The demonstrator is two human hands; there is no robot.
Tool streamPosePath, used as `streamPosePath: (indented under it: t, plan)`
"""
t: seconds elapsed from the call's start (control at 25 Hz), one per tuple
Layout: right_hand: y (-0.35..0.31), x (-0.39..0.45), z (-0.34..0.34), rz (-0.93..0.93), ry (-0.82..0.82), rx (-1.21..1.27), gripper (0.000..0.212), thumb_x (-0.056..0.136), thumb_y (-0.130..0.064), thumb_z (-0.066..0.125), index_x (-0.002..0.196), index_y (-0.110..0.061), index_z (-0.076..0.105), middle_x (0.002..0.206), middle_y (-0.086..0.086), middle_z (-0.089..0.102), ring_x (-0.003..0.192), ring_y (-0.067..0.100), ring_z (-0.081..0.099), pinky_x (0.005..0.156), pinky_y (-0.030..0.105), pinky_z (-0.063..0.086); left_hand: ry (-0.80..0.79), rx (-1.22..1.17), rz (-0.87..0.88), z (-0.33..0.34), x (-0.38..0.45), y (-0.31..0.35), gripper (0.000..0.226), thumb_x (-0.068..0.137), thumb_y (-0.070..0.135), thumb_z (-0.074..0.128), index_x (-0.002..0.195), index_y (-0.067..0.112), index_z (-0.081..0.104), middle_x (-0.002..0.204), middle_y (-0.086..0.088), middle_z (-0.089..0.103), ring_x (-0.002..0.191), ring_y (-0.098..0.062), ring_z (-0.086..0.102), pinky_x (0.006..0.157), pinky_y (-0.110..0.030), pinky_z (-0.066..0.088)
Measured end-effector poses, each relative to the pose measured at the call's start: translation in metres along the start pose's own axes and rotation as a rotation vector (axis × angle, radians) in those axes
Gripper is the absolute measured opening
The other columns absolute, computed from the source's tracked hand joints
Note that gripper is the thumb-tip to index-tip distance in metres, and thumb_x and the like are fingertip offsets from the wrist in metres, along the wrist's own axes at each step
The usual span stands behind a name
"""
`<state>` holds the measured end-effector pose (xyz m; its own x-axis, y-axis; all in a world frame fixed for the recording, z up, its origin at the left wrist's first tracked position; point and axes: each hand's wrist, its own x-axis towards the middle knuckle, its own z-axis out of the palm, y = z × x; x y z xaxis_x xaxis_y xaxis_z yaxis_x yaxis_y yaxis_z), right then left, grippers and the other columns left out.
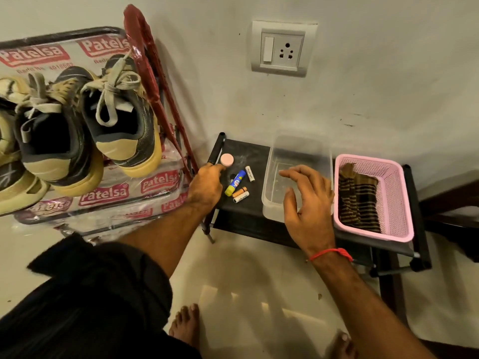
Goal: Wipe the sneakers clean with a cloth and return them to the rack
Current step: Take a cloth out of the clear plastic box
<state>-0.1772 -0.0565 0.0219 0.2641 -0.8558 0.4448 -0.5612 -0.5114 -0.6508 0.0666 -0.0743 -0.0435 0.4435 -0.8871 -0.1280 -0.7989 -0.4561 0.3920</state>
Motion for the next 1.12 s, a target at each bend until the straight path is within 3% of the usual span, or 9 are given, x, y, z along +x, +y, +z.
streamPosePath:
  t: [0.12, 0.28, 0.44, 0.56, 0.72, 0.88, 1.0, 1.12]
  plan:
    - [0.001, 0.008, 0.007, 0.020, 0.047, 0.039, 0.035, 0.087, -0.010, 0.056, 0.119, -0.021, 0.066, 0.125, -0.002, 0.058, 0.117, 0.023, 0.051, 0.100, 0.036, 0.038, -0.130, 0.238, 0.082, 0.007, 0.015, 0.009, 0.036, 0.105, 0.026, 0.051, 0.140, 0.027, 0.057, 0.135, -0.010, 0.054, 0.117, -0.030, 0.060, 0.097, -0.047, 0.054]
    - [0.006, 0.013, 0.013, 0.043, 0.056, 0.088, 0.033, 0.089, -0.016, 0.052, 0.117, -0.020, 0.067, 0.122, -0.001, 0.059, 0.116, 0.026, 0.053, 0.100, 0.046, 0.042, -0.093, 0.367, 0.097, 0.022, 0.017, 0.012, 0.042, 0.103, 0.043, 0.053, 0.144, 0.032, 0.050, 0.146, -0.008, 0.048, 0.124, -0.031, 0.058, 0.101, -0.051, 0.047]
    - [0.006, 0.010, 0.017, 0.051, 0.030, 0.088, 0.033, 0.089, -0.017, 0.052, 0.118, -0.022, 0.066, 0.123, -0.001, 0.060, 0.118, 0.023, 0.051, 0.100, 0.035, 0.036, -0.019, 0.314, 0.057, 0.024, 0.019, 0.014, 0.042, 0.100, 0.045, 0.059, 0.137, 0.025, 0.054, 0.139, -0.008, 0.056, 0.118, -0.030, 0.062, 0.099, -0.048, 0.049]
    - [0.007, 0.014, 0.019, 0.056, 0.015, 0.084, 0.032, 0.089, -0.015, 0.053, 0.117, -0.023, 0.066, 0.122, -0.001, 0.062, 0.119, 0.021, 0.050, 0.099, 0.032, 0.032, 0.055, 0.068, -0.078, 0.022, 0.023, 0.018, 0.031, 0.097, 0.045, 0.064, 0.120, 0.025, 0.062, 0.120, -0.004, 0.068, 0.108, -0.027, 0.065, 0.092, -0.044, 0.054]
    - [-0.002, 0.029, 0.014, 0.031, -0.035, 0.110, 0.032, 0.091, -0.018, 0.050, 0.117, -0.018, 0.068, 0.119, 0.000, 0.064, 0.116, 0.022, 0.052, 0.099, 0.033, 0.042, 0.151, -0.526, -0.128, -0.007, 0.020, 0.027, 0.015, 0.097, 0.032, 0.068, 0.110, 0.026, 0.065, 0.101, 0.004, 0.071, 0.091, -0.012, 0.068, 0.085, -0.038, 0.060]
    - [-0.059, 0.070, -0.007, 0.163, -0.152, 0.266, 0.030, 0.092, -0.010, 0.055, 0.116, -0.023, 0.067, 0.117, -0.007, 0.064, 0.114, 0.015, 0.056, 0.099, 0.040, 0.048, 0.170, -0.952, -0.150, -0.084, -0.012, 0.070, 0.012, 0.102, 0.018, 0.061, 0.113, 0.021, 0.062, 0.105, -0.007, 0.071, 0.060, -0.009, 0.070, 0.062, -0.028, 0.060]
    - [-0.123, 0.139, -0.031, 0.236, -0.262, 0.359, 0.035, 0.093, -0.006, 0.058, 0.123, -0.023, 0.064, 0.120, -0.006, 0.062, 0.109, 0.012, 0.061, 0.096, 0.038, 0.053, 0.149, -1.088, -0.139, -0.170, -0.036, 0.109, 0.021, 0.099, 0.002, 0.061, 0.116, 0.014, 0.066, 0.098, -0.005, 0.073, 0.067, -0.004, 0.071, 0.063, -0.022, 0.059]
    - [-0.199, 0.215, -0.062, 0.321, -0.315, 0.476, 0.039, 0.095, -0.003, 0.058, 0.125, -0.027, 0.064, 0.119, -0.001, 0.066, 0.106, 0.014, 0.065, 0.092, 0.030, 0.056, 0.154, -1.161, -0.084, -0.271, -0.041, 0.143, 0.014, 0.097, 0.002, 0.065, 0.105, 0.011, 0.071, 0.091, -0.003, 0.077, 0.080, -0.011, 0.075, 0.072, -0.029, 0.062]
